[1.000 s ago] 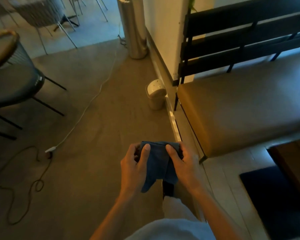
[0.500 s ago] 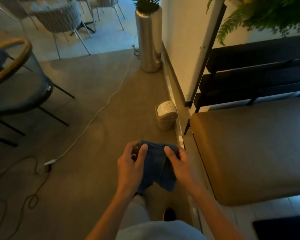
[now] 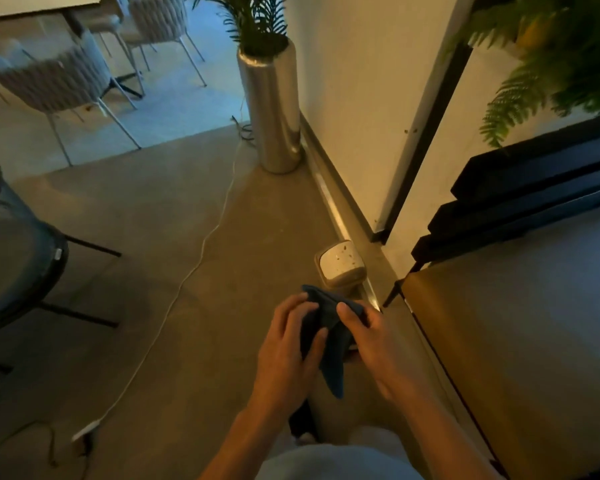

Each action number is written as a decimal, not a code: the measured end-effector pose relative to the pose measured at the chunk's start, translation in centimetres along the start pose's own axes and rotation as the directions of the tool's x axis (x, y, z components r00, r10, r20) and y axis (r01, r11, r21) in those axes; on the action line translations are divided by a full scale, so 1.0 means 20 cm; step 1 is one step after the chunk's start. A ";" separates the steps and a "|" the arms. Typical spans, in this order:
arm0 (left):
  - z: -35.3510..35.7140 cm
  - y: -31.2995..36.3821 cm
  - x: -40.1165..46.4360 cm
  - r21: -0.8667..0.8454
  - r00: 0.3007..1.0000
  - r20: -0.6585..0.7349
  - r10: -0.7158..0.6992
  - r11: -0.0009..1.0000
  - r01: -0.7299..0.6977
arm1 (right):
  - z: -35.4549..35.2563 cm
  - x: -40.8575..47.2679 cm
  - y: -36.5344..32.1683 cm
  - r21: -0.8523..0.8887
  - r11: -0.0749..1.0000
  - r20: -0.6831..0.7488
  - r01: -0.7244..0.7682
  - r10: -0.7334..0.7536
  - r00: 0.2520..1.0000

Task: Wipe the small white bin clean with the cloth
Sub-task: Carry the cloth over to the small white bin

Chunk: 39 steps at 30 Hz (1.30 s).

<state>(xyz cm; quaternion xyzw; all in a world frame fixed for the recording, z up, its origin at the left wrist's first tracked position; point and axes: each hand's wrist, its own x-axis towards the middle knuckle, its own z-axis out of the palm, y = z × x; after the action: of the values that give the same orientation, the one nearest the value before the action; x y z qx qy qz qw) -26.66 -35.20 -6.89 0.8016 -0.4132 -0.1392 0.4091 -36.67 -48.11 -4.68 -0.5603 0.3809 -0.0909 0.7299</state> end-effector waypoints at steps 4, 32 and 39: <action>-0.09 -0.10 0.22 0.036 0.988 0.109 0.105 0.993 -0.110 | 0.10 0.19 -0.11 0.072 0.997 -0.023 -0.012 0.014 1.000; -0.14 -0.56 1.87 -0.215 0.893 0.386 -0.231 0.919 0.331 | 0.21 1.59 -0.59 0.152 0.983 -0.229 -0.104 0.137 0.964; -0.12 -0.68 2.15 -0.211 0.744 0.636 -0.204 0.881 0.423 | 0.32 1.75 -0.61 0.307 0.951 -0.474 -0.031 0.181 0.862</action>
<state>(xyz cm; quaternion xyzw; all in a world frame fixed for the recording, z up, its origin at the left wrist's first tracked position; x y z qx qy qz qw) 8.76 -62.80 -11.03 0.6912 -0.3466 -0.5215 0.3608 -4.58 -67.26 -9.28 -0.3833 0.5688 -0.2458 0.6849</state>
